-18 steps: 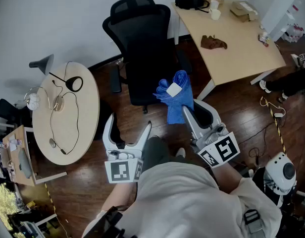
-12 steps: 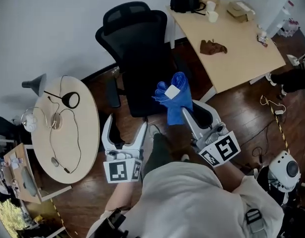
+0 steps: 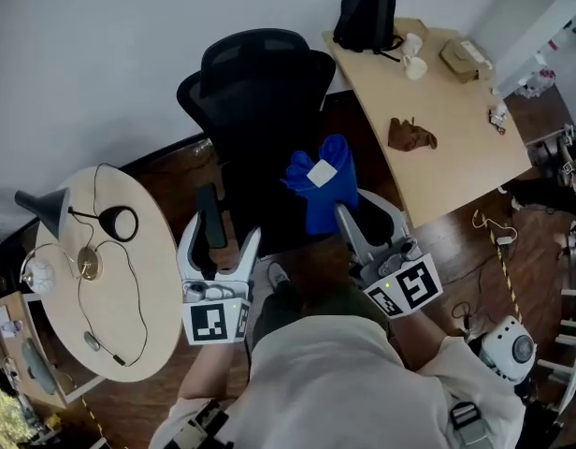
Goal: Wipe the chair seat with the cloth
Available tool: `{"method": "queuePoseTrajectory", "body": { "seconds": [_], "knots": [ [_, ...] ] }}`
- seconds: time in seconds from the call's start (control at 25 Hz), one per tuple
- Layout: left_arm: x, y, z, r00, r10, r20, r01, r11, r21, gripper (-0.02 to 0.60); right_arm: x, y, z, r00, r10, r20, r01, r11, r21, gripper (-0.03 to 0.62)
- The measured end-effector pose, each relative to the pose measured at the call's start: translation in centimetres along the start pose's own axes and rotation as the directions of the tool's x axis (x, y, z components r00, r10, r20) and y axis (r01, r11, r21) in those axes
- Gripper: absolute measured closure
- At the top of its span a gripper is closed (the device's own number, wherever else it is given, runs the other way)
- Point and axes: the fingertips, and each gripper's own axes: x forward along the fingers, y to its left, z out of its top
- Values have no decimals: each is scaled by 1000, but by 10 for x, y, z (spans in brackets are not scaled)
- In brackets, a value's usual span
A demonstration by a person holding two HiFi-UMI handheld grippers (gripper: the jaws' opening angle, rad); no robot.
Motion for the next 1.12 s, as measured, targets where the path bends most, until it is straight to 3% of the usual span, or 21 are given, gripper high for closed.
{"method": "queuePoseTrajectory", "body": {
  "seconds": [0.12, 0.24, 0.36, 0.48, 0.6, 0.72, 0.8, 0.88, 0.96, 1.04, 1.12],
  "knots": [
    [49, 7, -4, 1000, -1, -7, 1, 1000, 9, 220, 32, -42, -9, 999, -7, -36, 7, 1000, 10, 516],
    [76, 9, -29, 999, 9, -31, -8, 999, 38, 420, 47, -73, -40, 998, -4, -64, 6, 999, 34, 514],
    [116, 17, -84, 998, 36, -52, -33, 998, 50, 480, 79, -121, -109, 993, 11, -117, -5, 999, 52, 514],
    [127, 21, -174, 994, 74, -76, -73, 997, 18, 480, 102, -160, -230, 974, 63, -218, -47, 996, 81, 514],
    [72, 7, -280, 975, 167, -146, -176, 983, -46, 457, 59, -157, -380, 906, 137, -400, -95, 988, 124, 514],
    [53, 33, -359, 974, 193, -119, -200, 979, -46, 443, 64, -159, -512, 909, 118, -400, -69, 989, 134, 514],
    [49, 47, -392, 977, 195, -89, -198, 980, -30, 442, 72, -167, -591, 894, 84, -440, -28, 991, 133, 514],
    [39, 49, -407, 980, 188, -56, -189, 982, -11, 442, 76, -166, -666, 864, 68, -498, 3, 990, 142, 514],
    [27, 47, -412, 985, 172, -28, -171, 985, 21, 442, 79, -154, -746, 817, 64, -573, 35, 987, 160, 514],
    [12, 48, -419, 986, 163, -28, -162, 986, 24, 442, 85, -137, -826, 749, 62, -660, 81, 980, 184, 514],
    [-4, 52, -429, 987, 152, -51, -152, 988, -4, 442, 93, -113, -901, 652, 72, -755, 138, 968, 212, 516]
  ]
}}
